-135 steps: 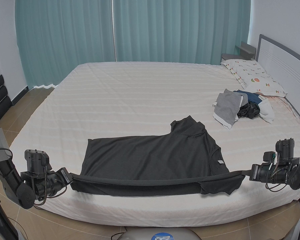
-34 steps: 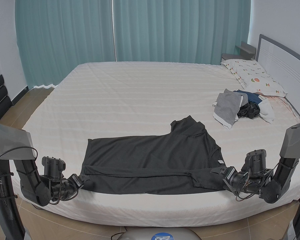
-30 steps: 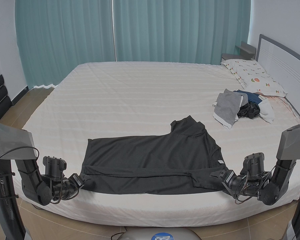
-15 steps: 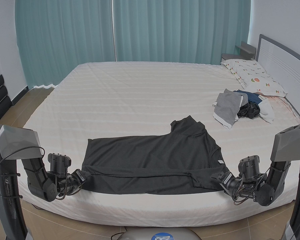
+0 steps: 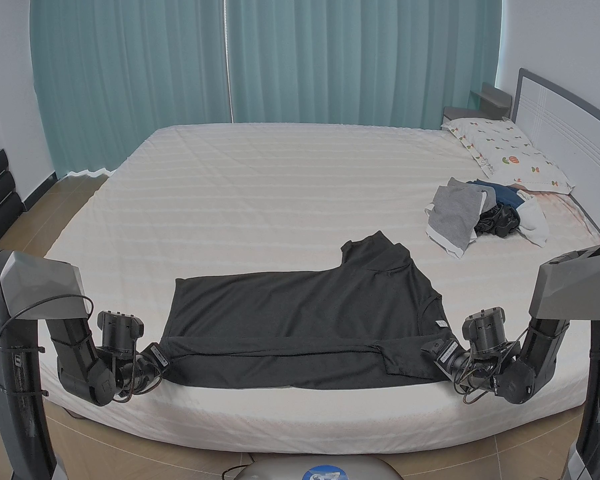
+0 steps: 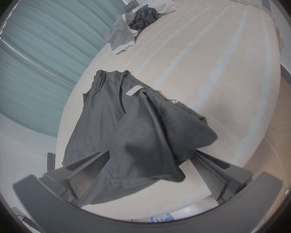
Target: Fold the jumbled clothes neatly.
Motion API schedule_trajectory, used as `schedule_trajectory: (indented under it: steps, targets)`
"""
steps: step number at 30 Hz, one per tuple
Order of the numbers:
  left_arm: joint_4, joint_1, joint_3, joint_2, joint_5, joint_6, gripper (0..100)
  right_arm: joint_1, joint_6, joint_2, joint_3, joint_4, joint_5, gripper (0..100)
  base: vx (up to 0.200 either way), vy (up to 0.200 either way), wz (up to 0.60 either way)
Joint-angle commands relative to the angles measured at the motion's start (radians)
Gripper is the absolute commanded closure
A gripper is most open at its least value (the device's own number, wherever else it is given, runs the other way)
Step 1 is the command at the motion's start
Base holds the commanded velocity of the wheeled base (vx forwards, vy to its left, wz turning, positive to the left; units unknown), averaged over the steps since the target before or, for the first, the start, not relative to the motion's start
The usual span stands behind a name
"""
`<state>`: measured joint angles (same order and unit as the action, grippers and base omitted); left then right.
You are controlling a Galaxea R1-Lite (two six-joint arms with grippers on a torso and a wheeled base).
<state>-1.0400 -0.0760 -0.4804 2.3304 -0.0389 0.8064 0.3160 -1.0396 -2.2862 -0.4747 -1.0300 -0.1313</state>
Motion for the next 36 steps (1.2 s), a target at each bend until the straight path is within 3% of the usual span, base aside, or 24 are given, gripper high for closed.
schedule_trajectory:
  steps: [1,2,3,12,26,36]
  targets:
    - [0.000,0.001,0.006,0.001,-0.001,0.002,100,0.002,0.000,-0.030,-0.047,0.004,-0.013,0,0.000,0.000,0.00]
    - [-0.002,0.001,0.006,0.001,-0.001,0.002,100,0.003,0.001,-0.035,-0.050,0.004,-0.019,0,0.000,0.000,0.00]
    - [0.000,0.001,0.006,0.001,-0.001,0.002,100,0.005,0.003,-0.039,-0.053,0.004,-0.022,100,0.000,0.000,0.00]
    - [0.000,0.001,0.014,0.000,-0.002,-0.001,100,-0.001,0.018,-0.012,0.002,-0.009,-0.059,100,0.000,0.000,0.00]
    - [0.008,0.024,0.043,-0.068,-0.004,-0.012,100,-0.008,0.089,0.105,0.079,0.022,-0.053,100,0.000,0.000,0.00]
    - [0.072,0.027,0.060,-0.075,-0.007,-0.078,100,0.000,0.118,0.111,0.113,0.053,-0.044,100,0.000,0.000,0.00]
